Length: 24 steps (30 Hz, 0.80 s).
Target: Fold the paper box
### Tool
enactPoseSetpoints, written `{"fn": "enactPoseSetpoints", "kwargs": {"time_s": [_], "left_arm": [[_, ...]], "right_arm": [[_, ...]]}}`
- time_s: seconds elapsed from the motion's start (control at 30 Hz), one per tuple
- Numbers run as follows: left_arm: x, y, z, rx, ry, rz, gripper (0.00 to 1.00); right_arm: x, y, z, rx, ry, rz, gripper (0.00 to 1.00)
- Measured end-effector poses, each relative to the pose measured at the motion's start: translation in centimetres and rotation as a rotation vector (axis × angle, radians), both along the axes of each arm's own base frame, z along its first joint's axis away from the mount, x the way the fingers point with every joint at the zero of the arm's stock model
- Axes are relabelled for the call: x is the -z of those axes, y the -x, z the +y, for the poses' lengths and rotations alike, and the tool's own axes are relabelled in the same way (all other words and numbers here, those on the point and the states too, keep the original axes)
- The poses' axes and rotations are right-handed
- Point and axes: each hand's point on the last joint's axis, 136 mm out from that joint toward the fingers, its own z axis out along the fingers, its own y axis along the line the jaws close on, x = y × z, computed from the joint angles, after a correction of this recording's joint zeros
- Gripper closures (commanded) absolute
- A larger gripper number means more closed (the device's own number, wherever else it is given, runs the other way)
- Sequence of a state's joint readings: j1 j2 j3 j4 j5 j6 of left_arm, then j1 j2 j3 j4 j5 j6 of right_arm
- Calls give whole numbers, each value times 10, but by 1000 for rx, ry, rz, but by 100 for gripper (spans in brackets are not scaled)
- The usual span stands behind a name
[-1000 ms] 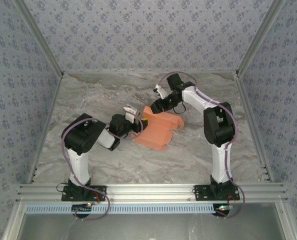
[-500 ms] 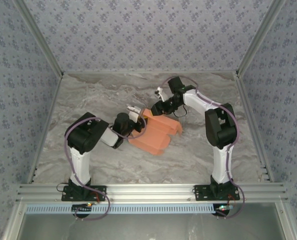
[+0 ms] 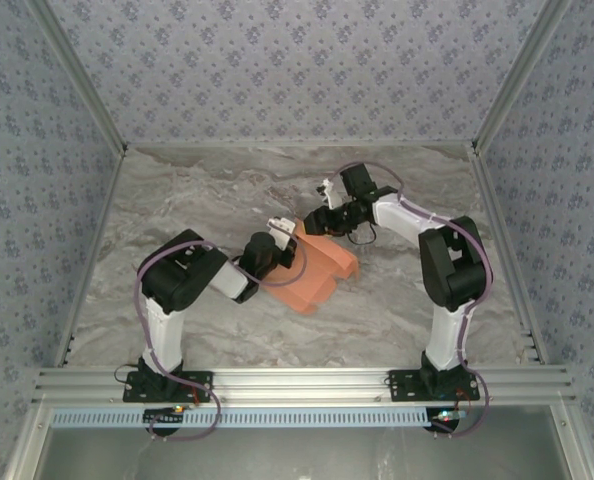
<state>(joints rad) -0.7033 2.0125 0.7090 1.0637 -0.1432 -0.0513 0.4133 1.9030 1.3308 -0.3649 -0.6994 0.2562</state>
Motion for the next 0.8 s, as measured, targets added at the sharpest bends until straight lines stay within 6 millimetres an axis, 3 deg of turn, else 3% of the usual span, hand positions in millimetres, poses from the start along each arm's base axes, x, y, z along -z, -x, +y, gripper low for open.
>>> {"fn": "enactPoseSetpoints", "kwargs": {"time_s": [0.2, 0.33, 0.43, 0.63, 0.7, 0.8], "left_arm": [[0, -2, 3, -18, -4, -4, 96], [0, 1, 3, 4, 9, 0, 97], [-1, 2, 14, -6, 14, 11, 98], [-16, 1, 38, -38, 38, 18, 99], [-26, -1, 41, -36, 61, 18, 99], [-42, -4, 47, -32, 95, 21, 98]], "right_arm": [[-1, -4, 3, 31, -23, -18, 47], [-10, 4, -6, 46, -35, -77, 42], [-30, 15, -15, 32, -45, -144, 34], [-106, 28, -25, -27, -104, -476, 29], [-116, 33, -36, -28, -104, -578, 28], [-109, 31, -58, 5, -40, -695, 28]]}}
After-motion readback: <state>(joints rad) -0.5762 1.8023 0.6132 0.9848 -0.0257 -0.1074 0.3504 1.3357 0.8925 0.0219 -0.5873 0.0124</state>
